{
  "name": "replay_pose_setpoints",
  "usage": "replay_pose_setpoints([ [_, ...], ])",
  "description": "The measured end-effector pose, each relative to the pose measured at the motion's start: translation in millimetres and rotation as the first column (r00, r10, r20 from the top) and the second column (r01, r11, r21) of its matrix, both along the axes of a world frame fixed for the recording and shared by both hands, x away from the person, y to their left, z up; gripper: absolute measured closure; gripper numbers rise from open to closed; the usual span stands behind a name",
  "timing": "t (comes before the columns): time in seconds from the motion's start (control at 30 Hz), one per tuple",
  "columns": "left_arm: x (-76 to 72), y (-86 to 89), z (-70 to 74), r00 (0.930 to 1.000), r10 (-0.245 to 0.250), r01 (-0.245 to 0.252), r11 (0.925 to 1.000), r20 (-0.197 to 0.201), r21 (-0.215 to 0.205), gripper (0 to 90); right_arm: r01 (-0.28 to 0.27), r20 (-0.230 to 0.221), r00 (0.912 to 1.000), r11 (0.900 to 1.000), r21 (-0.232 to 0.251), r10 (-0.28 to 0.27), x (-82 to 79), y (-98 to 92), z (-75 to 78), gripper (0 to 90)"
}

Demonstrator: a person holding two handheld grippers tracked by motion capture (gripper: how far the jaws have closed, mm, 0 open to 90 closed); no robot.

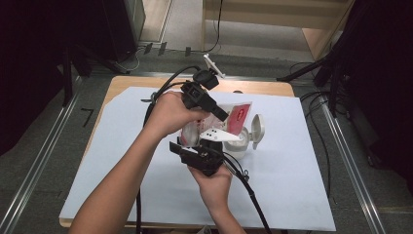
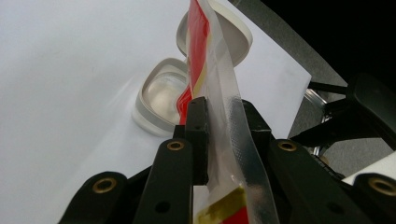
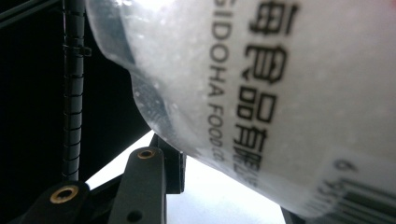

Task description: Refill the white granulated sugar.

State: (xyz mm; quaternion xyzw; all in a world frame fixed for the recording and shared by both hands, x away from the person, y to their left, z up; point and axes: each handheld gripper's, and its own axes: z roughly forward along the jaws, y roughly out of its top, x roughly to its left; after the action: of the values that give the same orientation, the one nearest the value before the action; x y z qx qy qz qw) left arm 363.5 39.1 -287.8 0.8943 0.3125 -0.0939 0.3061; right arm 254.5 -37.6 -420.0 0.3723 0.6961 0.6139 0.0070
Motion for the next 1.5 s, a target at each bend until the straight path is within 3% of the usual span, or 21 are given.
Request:
replay_pose_setpoints([
  [0.4,-0.1,-0.7,1.0,0.9998,0.005,-0.005,1.0000,0.022,-0.007,78.0,0.009,0.015,0.9998,1.000,-0.014,-0.009,4.6,-1.8,-0.6,63.2],
  [0.7,0.5,-3.3,-2.9,0.9999,0.004,-0.004,1.0000,0.016,-0.005,78.2,0.013,0.010,0.9999,1.000,-0.022,-0.013,4.9,-3.0,-4.6,63.1],
  [1.13,0.5,-9.5,0.2,0.9996,0.000,0.000,0.9999,0.028,-0.014,77.3,0.009,-0.002,1.0000,1.000,0.017,-0.009,3.9,-9.0,0.9,59.6],
  [1.5,0.4,-10.7,3.1,0.9997,0.000,0.000,1.0000,0.025,0.001,75.6,0.000,-0.018,0.9998,0.999,0.046,0.001,4.3,-7.5,3.5,63.3],
])
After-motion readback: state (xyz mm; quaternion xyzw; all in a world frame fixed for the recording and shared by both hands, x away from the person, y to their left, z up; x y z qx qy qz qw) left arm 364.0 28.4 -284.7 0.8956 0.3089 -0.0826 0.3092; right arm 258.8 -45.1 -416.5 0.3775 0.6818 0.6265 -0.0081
